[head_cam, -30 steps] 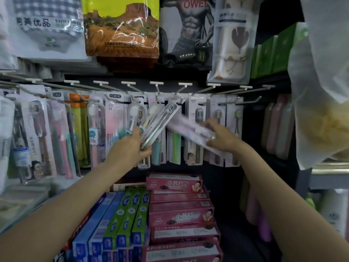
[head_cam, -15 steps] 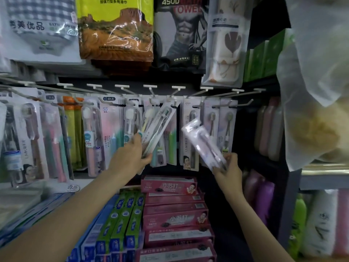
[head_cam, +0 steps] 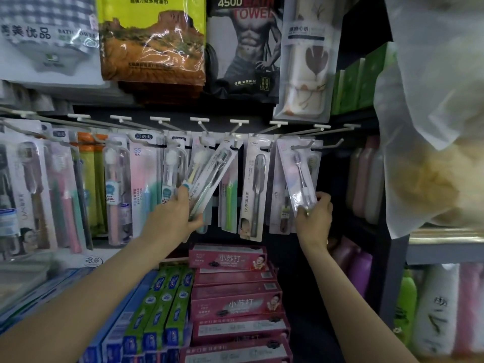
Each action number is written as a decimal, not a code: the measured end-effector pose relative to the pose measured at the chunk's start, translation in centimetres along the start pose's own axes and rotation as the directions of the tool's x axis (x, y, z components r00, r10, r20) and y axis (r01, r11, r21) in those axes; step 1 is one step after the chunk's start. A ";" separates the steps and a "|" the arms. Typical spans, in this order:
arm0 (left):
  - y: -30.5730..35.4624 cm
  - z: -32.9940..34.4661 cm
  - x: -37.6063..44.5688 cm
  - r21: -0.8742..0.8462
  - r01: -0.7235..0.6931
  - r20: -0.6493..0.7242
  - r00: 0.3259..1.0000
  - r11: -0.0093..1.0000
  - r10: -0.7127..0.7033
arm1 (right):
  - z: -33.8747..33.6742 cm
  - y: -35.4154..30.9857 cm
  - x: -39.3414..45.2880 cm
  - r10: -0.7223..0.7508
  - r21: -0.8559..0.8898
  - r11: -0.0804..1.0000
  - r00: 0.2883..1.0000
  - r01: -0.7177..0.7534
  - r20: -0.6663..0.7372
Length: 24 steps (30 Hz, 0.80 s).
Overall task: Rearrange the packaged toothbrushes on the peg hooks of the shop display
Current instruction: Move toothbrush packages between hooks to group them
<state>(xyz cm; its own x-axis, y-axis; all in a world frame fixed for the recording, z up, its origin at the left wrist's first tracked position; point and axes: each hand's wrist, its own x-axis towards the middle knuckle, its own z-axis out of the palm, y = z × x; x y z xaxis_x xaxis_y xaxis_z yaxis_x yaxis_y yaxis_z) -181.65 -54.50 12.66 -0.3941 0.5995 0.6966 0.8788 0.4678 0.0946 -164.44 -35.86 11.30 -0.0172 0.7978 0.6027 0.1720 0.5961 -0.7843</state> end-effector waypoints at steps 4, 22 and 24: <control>-0.8 -0.7 -0.1 0.022 0.014 -0.005 1.000 1.000 -0.014 | 0.8 0.4 -0.4 0.065 0.050 0.996 0.995 -0.069 0.077; -1.7 2.1 -1.0 0.239 -0.283 -0.187 0.925 0.929 0.330 | 7.9 -3.5 -6.3 -0.562 0.085 0.826 0.826 0.557 0.047; -2.2 2.5 -0.4 0.306 -0.296 -0.171 0.918 0.905 0.358 | 8.0 -3.5 -5.6 -0.604 -0.032 0.794 0.794 0.607 0.062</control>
<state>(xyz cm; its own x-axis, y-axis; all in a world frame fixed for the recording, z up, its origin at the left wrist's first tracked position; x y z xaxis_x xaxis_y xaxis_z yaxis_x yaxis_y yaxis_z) -184.09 -54.19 10.39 -0.0014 0.6070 0.7947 0.8292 0.4449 -0.3384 -172.87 -41.71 9.45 -0.1782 0.2791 0.9436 0.1581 0.9546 -0.2524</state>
